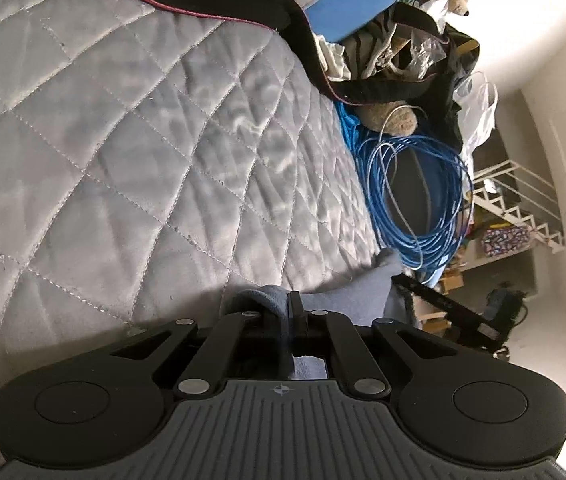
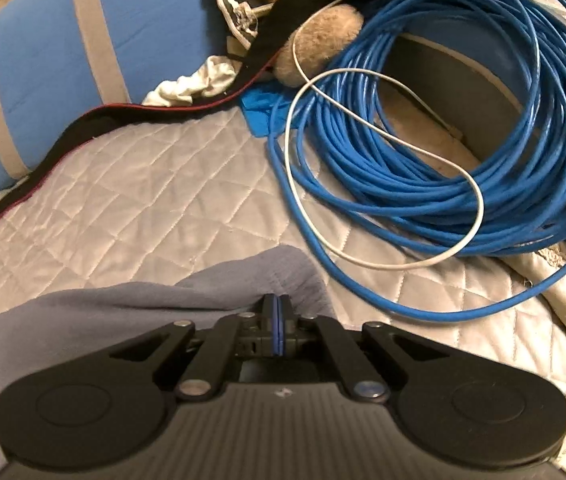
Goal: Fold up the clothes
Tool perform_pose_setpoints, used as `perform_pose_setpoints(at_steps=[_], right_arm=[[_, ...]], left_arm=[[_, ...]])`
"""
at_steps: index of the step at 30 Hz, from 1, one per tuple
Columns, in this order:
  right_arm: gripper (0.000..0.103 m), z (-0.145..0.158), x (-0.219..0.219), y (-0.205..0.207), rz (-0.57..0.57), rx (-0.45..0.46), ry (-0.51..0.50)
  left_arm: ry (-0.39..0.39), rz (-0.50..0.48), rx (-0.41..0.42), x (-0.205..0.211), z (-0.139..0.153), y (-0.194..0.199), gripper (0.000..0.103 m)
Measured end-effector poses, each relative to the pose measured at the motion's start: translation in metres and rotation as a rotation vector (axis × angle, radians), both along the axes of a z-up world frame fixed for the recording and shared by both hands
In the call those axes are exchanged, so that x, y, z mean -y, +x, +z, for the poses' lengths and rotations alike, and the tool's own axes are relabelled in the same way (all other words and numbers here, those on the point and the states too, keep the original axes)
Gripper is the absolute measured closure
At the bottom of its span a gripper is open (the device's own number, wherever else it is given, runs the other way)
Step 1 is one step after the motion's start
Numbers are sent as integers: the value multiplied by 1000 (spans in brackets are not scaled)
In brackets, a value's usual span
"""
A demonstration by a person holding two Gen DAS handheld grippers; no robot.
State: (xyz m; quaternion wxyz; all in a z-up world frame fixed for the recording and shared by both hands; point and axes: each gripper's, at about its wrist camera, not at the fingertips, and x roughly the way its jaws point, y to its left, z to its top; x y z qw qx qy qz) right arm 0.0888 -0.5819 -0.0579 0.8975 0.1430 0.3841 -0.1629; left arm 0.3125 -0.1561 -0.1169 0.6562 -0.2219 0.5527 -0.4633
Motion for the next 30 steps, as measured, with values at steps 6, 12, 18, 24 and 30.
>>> perform_pose_setpoints(at_steps=[6, 12, 18, 24, 30], right_arm=[[84, 15, -8, 8, 125, 95, -55], [91, -6, 9, 29, 67, 20, -78], [78, -16, 21, 17, 7, -2, -123], [31, 14, 5, 5, 62, 58, -202], [6, 48, -41, 0, 249, 123, -209]], left_arm=[[3, 12, -10, 2, -1, -1, 98], [-2, 16, 5, 1, -1, -2, 99], [8, -4, -27, -7, 5, 4, 95], [84, 120, 43, -42, 42, 8, 69], [247, 199, 222, -74, 99, -31, 56]])
